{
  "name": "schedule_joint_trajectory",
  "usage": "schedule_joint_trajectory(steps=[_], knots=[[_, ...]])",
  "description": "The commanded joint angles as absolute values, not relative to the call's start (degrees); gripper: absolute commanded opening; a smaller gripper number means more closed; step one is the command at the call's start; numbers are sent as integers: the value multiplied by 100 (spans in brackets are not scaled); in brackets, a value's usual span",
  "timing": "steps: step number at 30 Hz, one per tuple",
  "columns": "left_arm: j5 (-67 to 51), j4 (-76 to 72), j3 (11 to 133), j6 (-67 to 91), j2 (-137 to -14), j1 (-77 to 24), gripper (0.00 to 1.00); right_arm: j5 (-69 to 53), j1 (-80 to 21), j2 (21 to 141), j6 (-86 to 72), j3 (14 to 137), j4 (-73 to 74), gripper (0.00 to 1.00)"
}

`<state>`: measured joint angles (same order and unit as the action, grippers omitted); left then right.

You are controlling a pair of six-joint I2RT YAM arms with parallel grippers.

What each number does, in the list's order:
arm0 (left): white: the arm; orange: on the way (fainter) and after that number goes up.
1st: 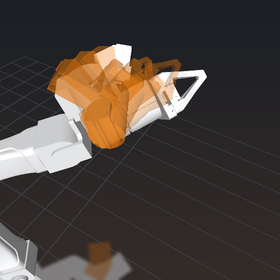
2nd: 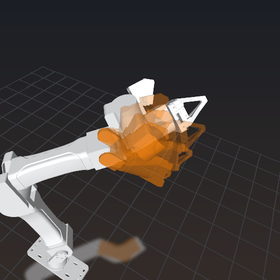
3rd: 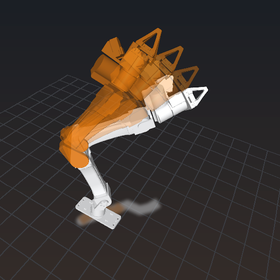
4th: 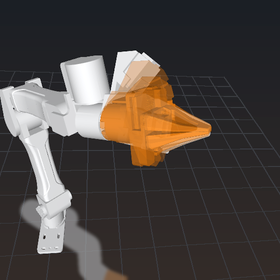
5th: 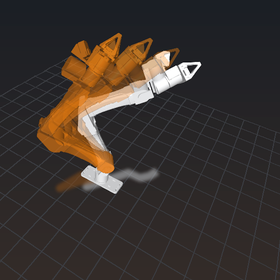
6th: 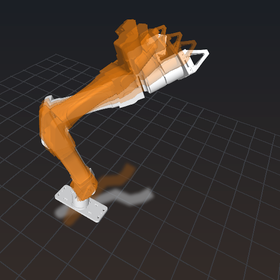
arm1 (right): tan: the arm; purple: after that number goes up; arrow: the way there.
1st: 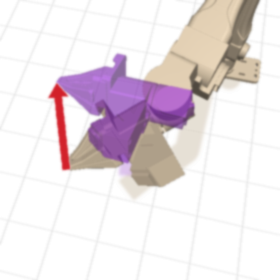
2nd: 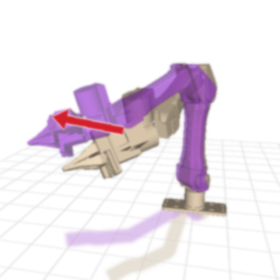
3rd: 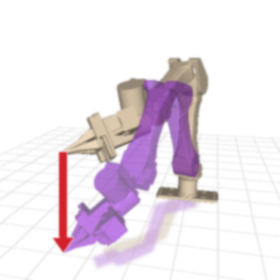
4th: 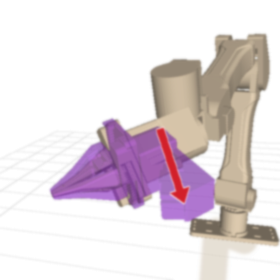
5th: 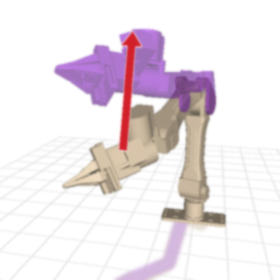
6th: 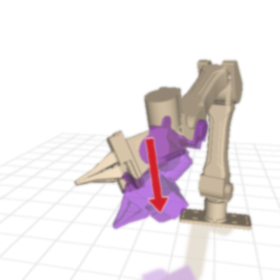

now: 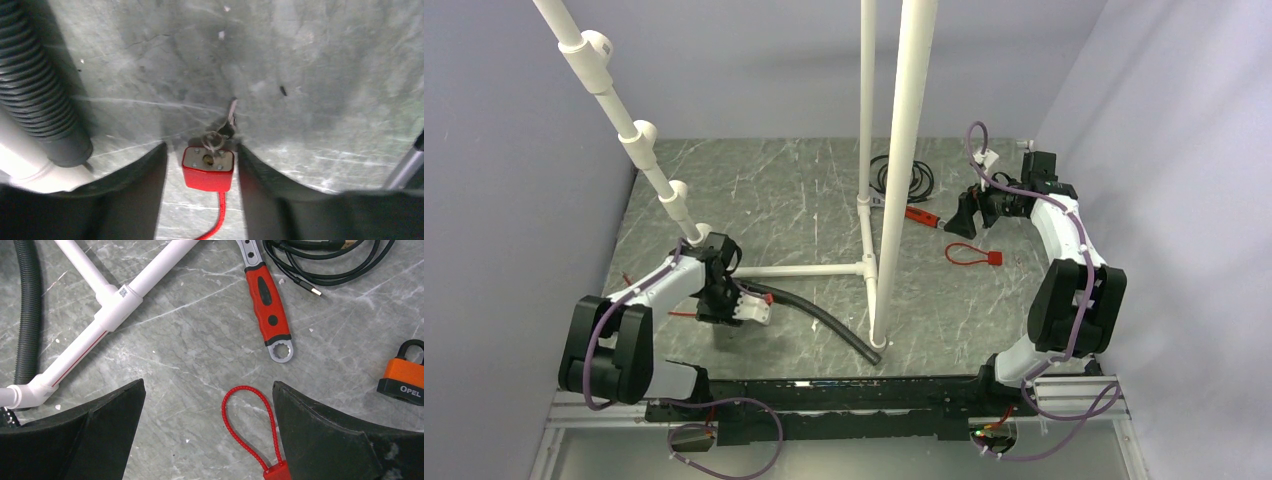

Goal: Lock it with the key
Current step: Move the lock to the center of the board.

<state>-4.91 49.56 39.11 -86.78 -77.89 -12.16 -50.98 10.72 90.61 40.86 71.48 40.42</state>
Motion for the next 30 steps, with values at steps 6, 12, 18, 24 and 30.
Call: schedule_joint_trajectory(steps=[6, 12, 18, 24, 30], knots=[[-1766, 6530, 5033, -8164, -7720, -1695, 22, -5517, 983, 8409, 3505, 6896, 3023, 100], [-2533, 7147, 6201, -7132, -8128, -2489, 14, -5619, 811, 7874, 3371, 6434, 2131, 100], [-2852, 6958, 7692, -5901, -9093, -3117, 10, -6126, 729, 7940, 3048, 6488, 2004, 100], [-2435, 6002, 8820, -4659, -10295, -3620, 10, -6302, 712, 8559, 3334, 7177, 2977, 100], [-2298, 5565, 10418, -4067, -11468, -3954, 10, -6146, 712, 8374, 2991, 6788, 2459, 100]])
